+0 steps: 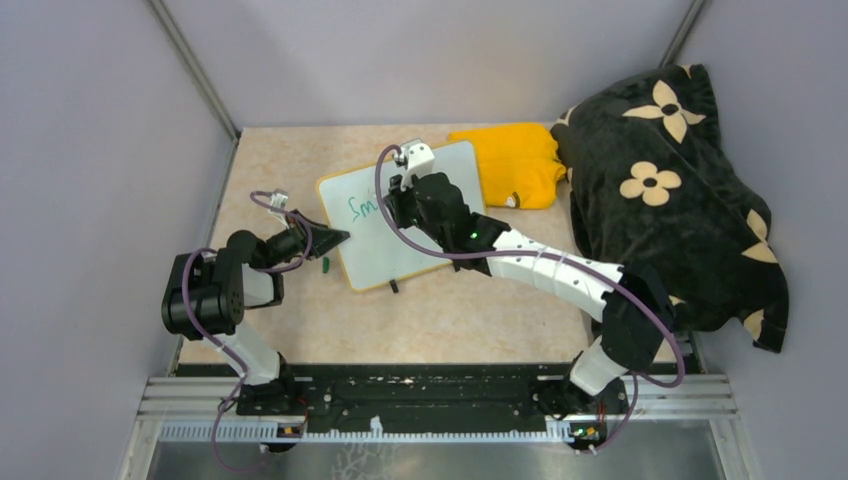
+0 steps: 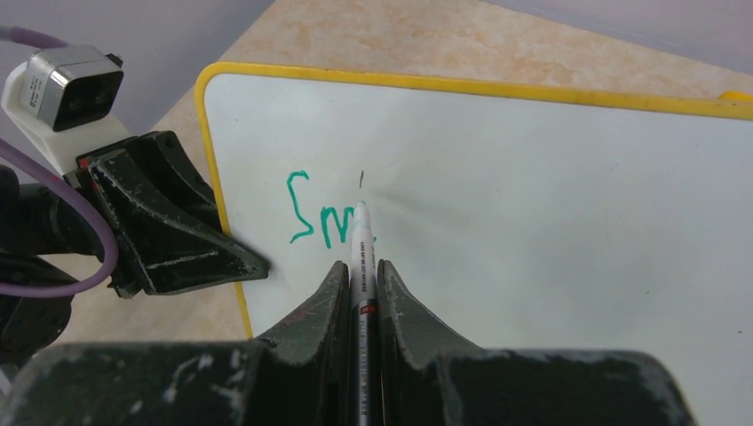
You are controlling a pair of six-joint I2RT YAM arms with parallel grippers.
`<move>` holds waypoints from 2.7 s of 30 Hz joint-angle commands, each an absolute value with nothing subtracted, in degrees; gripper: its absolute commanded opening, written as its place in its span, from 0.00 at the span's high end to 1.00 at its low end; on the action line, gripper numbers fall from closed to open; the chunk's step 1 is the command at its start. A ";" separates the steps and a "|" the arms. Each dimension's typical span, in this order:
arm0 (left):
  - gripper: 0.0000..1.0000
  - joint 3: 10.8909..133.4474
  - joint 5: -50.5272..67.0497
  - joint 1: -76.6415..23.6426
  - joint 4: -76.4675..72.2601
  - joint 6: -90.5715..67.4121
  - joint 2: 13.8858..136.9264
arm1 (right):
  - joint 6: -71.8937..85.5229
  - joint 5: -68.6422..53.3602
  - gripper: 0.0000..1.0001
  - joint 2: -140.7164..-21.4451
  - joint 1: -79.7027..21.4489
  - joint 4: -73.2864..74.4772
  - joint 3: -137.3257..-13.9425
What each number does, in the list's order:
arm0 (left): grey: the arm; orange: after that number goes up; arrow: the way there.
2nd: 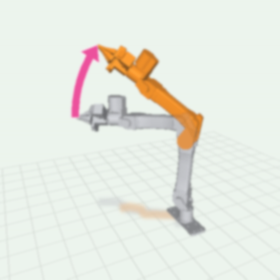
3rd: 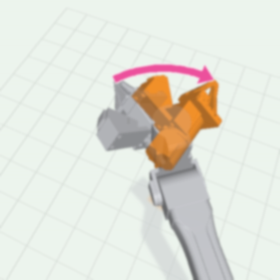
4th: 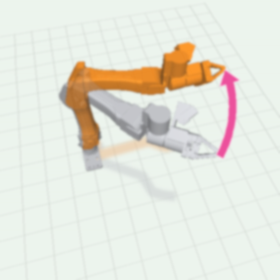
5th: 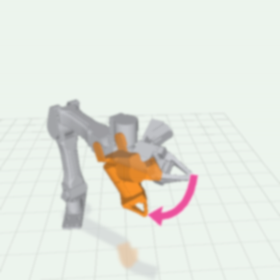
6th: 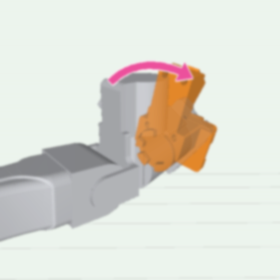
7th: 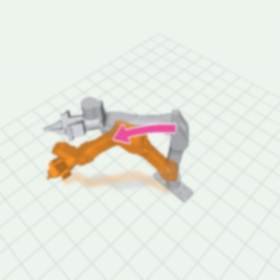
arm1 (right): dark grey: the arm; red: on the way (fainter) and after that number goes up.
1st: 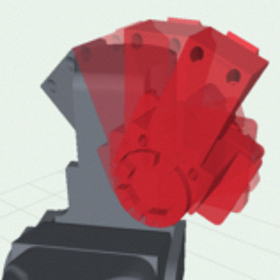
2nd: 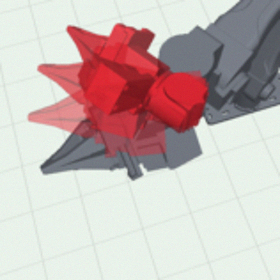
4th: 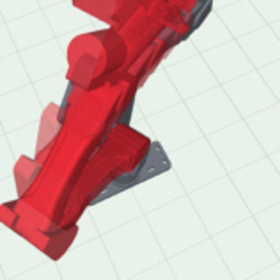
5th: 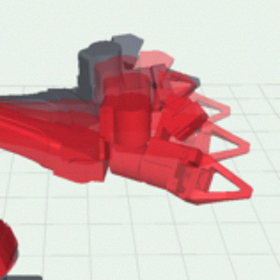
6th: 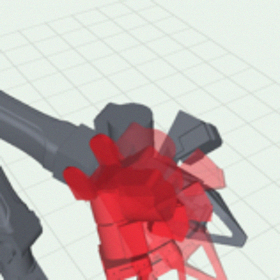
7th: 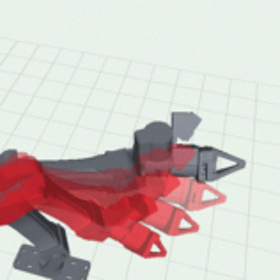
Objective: Write a sentence on the whiteboard
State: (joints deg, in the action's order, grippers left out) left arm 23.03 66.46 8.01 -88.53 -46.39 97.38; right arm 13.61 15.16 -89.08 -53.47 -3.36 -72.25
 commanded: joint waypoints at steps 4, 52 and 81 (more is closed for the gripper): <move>0.72 24.17 66.69 7.71 -91.67 -44.82 96.51 | 13.61 16.15 1.00 -89.69 -53.17 -5.85 -75.36; 0.76 24.26 66.70 7.69 -91.58 -44.83 96.33 | 15.02 17.82 1.00 -89.42 -52.29 -5.97 -68.45; 0.71 24.08 66.38 7.65 -91.09 -44.55 96.08 | 14.42 16.70 1.00 -84.12 -51.62 -7.21 -71.23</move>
State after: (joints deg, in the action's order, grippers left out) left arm 23.33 65.65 7.99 -88.31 -45.58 97.36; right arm 15.31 16.40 -84.93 -52.62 -5.43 -66.81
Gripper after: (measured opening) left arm 0.287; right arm 0.118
